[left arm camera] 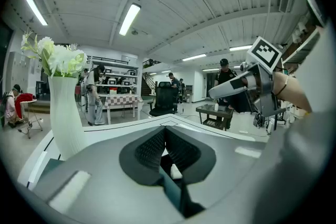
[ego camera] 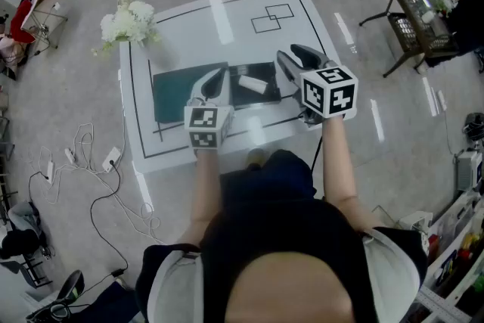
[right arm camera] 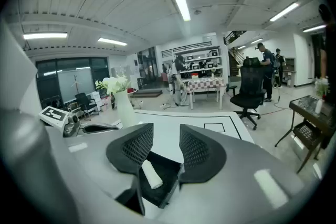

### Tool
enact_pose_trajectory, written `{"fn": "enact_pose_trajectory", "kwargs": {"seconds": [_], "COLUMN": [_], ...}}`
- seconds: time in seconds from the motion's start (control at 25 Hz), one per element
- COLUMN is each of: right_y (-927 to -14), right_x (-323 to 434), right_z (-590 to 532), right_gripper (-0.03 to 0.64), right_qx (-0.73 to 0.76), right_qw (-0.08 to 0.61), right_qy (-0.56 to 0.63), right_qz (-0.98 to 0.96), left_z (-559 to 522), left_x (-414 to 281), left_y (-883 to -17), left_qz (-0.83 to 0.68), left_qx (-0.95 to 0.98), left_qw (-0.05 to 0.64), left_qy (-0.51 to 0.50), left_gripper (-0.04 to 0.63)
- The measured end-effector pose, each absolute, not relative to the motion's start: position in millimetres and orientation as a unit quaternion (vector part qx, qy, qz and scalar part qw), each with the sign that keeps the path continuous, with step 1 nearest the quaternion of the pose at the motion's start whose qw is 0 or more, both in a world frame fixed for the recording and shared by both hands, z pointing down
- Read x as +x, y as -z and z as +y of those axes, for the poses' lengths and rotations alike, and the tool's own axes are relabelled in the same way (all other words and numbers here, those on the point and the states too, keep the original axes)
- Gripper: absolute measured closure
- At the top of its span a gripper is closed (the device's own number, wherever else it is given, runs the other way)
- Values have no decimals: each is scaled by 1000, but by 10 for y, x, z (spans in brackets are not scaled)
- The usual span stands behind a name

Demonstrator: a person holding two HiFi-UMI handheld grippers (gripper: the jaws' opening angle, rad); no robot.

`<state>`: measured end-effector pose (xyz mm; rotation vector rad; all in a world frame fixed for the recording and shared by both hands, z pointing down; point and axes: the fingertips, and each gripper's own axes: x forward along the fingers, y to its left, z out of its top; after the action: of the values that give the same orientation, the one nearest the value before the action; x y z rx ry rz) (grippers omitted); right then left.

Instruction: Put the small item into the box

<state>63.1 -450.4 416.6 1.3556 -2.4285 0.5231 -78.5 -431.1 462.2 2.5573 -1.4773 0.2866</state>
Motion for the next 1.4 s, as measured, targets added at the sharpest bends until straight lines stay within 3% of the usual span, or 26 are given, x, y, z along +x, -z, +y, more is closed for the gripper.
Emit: {"fn": "enact_pose_trajectory", "kwargs": {"seconds": [0.4, 0.84, 1.4], "right_y": [-4292, -4332, -4321], "right_x": [902, 966, 1020], "right_z": [-4412, -4316, -4209], "right_gripper": [497, 614, 617], "right_qx": [524, 558, 571], "right_qw": [114, 98, 81], "right_qy": [-204, -196, -152], "right_qz": [-819, -800, -803], "left_z": [-4334, -4374, -4399], "left_x": [-712, -649, -641], "left_y": [-4588, -4477, -4461], "left_qz": [-487, -480, -472], "left_qx": [864, 870, 874], "left_qw": [86, 82, 84], "left_qy": [-94, -77, -74], "left_gripper": [586, 586, 586]}}
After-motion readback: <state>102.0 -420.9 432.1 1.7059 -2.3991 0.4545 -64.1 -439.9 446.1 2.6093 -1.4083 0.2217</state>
